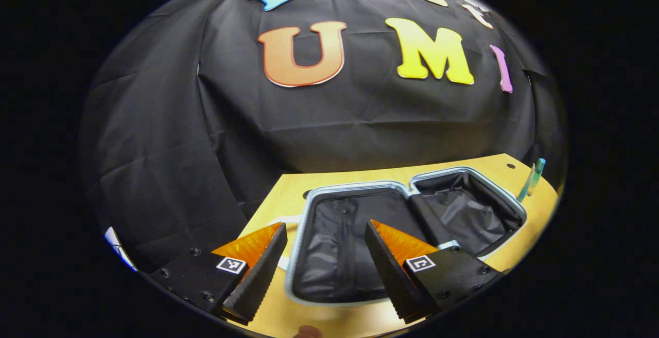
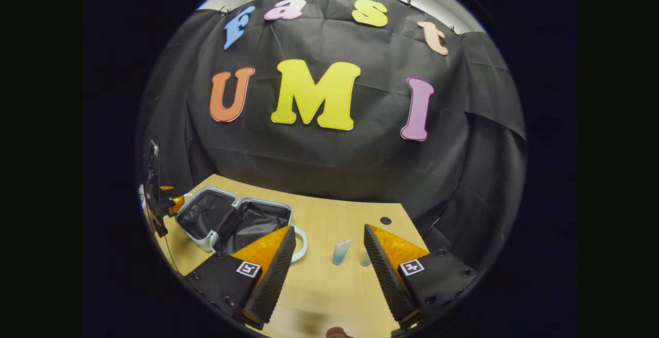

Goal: First open the suitcase, pack the skin care products into it, and then close the suitcase.

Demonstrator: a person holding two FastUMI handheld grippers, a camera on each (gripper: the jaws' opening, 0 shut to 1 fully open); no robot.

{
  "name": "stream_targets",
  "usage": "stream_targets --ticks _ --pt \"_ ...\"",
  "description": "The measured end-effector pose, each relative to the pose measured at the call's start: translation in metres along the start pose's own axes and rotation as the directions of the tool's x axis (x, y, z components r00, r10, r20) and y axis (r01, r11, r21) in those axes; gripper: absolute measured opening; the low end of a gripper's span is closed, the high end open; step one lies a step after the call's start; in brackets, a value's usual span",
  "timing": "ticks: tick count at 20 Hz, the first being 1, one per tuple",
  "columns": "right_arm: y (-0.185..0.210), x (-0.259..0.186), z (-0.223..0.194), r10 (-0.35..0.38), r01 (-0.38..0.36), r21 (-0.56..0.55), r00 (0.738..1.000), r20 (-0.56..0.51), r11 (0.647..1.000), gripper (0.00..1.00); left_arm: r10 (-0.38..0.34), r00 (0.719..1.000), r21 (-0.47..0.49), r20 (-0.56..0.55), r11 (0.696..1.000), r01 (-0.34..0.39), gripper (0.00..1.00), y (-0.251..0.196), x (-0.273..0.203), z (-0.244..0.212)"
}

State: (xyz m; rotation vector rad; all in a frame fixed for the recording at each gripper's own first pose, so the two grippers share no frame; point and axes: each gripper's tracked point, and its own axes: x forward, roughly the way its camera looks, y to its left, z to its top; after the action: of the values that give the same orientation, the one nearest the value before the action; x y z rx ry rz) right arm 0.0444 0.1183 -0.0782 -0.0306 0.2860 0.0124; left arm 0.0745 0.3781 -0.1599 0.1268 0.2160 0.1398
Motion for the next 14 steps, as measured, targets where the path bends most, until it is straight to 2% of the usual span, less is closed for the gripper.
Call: stream_targets --ticks 4,9,14 --pt "-0.031 0.003 -0.008 0.031 -0.031 -0.011 1.000 0.003 0.999 0.79 -0.046 0.999 0.005 0.010 0.999 0.046 0.97 -0.078 -0.022 0.011" --pt "-0.078 0.011 -0.024 0.044 -0.044 0.004 0.999 -0.016 0.999 0.80 -0.146 0.989 -0.012 -0.029 0.989 0.146 0.97 -0.192 -0.037 0.000" --pt "-0.131 0.026 -0.046 0.040 -0.040 0.001 0.998 -0.049 0.999 0.79 -0.275 0.961 0.012 -0.014 0.961 0.276 0.97 -0.317 -0.039 0.012"
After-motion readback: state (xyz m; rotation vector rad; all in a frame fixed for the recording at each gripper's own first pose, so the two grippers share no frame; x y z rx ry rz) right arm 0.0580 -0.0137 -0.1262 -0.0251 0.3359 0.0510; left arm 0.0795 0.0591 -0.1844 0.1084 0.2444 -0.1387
